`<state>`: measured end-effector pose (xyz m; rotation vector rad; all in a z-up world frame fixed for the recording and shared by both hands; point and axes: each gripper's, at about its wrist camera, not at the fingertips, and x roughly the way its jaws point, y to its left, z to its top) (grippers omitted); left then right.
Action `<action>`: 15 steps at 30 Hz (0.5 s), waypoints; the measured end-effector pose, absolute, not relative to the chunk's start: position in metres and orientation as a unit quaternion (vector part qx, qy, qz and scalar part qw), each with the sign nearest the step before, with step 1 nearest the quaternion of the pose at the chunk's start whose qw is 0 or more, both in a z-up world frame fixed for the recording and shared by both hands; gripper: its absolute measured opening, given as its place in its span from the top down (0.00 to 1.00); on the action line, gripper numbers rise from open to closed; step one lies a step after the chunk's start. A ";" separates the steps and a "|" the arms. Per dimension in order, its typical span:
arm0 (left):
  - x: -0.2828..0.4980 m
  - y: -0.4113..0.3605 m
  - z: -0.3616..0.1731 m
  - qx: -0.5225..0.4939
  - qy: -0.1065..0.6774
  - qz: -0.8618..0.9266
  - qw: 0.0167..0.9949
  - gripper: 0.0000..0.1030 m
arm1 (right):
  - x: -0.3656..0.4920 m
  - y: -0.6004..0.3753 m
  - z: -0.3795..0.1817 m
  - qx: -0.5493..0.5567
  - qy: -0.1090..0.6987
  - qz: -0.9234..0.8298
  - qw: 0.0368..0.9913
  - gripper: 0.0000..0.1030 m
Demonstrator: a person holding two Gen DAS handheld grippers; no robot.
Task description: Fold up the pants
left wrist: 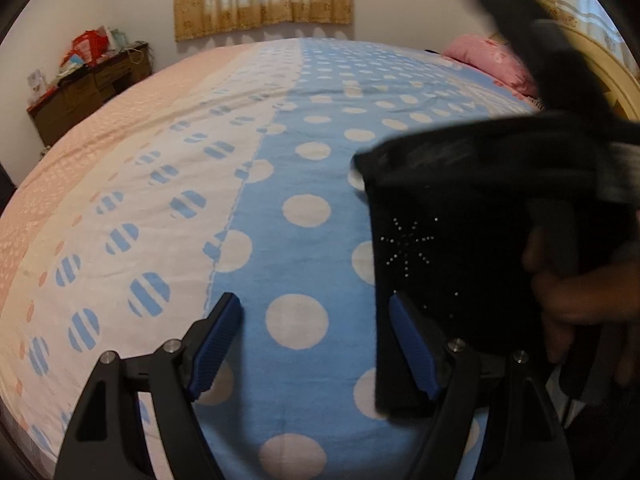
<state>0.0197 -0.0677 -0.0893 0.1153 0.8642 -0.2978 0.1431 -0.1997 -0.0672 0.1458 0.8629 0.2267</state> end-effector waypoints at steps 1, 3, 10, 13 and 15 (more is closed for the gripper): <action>0.022 -0.064 -0.087 0.053 0.419 -0.149 0.894 0.21 | 0.130 -0.206 -0.056 0.091 0.397 0.109 0.907 0.66; 0.023 -0.057 -0.083 0.053 0.414 -0.147 0.897 0.21 | 0.092 -0.231 -0.034 0.142 0.346 0.095 0.923 0.66; 0.034 -0.066 -0.052 0.065 0.351 -0.162 0.920 0.14 | -0.070 -0.325 -0.003 0.160 0.289 -0.080 0.940 0.56; 0.036 -0.085 -0.050 0.078 0.339 -0.179 0.920 0.12 | -0.112 -0.346 -0.015 0.204 0.312 -0.100 0.923 0.56; 0.036 -0.100 -0.055 0.095 0.345 -0.179 0.917 0.12 | -0.126 -0.351 -0.026 0.228 0.315 -0.098 0.916 0.56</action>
